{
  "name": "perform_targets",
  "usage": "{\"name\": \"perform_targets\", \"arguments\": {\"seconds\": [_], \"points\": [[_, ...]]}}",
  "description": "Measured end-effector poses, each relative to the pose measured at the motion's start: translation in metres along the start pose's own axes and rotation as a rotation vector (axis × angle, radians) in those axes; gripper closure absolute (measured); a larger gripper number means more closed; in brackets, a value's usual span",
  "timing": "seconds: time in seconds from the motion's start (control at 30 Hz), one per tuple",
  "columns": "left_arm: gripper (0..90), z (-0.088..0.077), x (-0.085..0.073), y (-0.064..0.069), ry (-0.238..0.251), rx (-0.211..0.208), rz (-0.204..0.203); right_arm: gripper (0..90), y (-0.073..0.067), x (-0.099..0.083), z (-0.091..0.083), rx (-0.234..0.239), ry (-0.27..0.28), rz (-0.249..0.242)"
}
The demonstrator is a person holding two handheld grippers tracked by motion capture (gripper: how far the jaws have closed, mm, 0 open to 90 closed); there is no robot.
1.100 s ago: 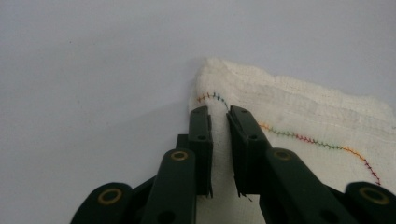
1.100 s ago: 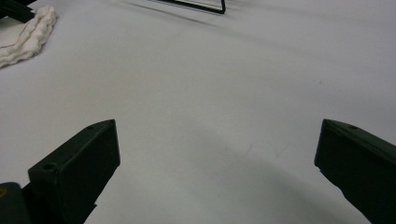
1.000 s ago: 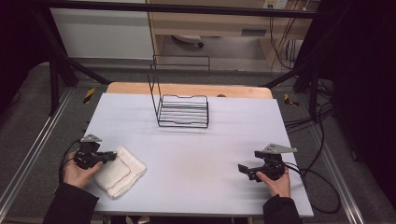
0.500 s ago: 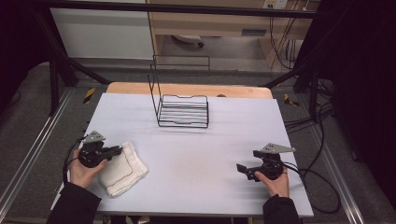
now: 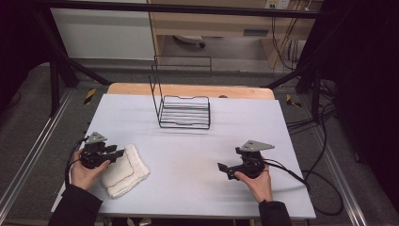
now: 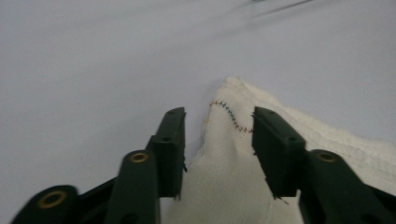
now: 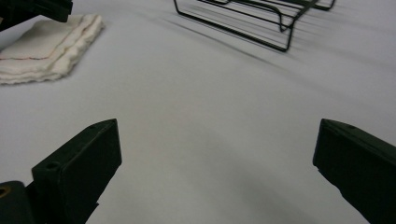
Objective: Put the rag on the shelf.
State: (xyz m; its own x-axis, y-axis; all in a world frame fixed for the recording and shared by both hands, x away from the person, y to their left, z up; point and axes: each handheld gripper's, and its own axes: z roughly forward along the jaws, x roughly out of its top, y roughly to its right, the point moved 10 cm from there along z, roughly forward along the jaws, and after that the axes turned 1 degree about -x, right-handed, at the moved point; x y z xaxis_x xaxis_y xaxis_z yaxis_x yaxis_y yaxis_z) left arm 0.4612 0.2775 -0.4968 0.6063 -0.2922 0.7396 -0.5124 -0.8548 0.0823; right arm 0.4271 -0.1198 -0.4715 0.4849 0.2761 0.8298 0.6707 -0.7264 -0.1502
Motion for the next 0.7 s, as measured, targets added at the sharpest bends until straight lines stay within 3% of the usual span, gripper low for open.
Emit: {"name": "perform_targets", "arguments": {"seconds": [0.17, 0.23, 0.4, 0.57, 0.6, 0.7], "points": [[37.1, -0.018, -0.002, -0.004, 0.044, -0.006, -0.033, 1.7, -0.032, 0.015, 0.021, 0.035, -0.012, -0.032], [34.9, -0.023, -0.003, -0.005, 0.05, -0.012, -0.038, 1.9, -0.038, 0.019, 0.027, 0.04, -0.012, -0.041], [21.4, -0.028, -0.008, -0.006, 0.052, -0.02, -0.04, 2.9, -0.071, 0.033, 0.057, 0.065, -0.026, -0.059], [15.0, -0.032, -0.009, -0.011, 0.062, -0.021, -0.057, 5.6, -0.106, 0.044, 0.087, 0.109, -0.042, -0.079], [12.8, -0.033, -0.009, -0.012, 0.067, -0.02, -0.061, 8.0, -0.119, 0.047, 0.099, 0.129, -0.049, -0.08], [11.3, -0.034, -0.008, -0.015, 0.076, -0.011, -0.072, 10.4, -0.13, 0.048, 0.112, 0.141, -0.059, -0.089]]}}
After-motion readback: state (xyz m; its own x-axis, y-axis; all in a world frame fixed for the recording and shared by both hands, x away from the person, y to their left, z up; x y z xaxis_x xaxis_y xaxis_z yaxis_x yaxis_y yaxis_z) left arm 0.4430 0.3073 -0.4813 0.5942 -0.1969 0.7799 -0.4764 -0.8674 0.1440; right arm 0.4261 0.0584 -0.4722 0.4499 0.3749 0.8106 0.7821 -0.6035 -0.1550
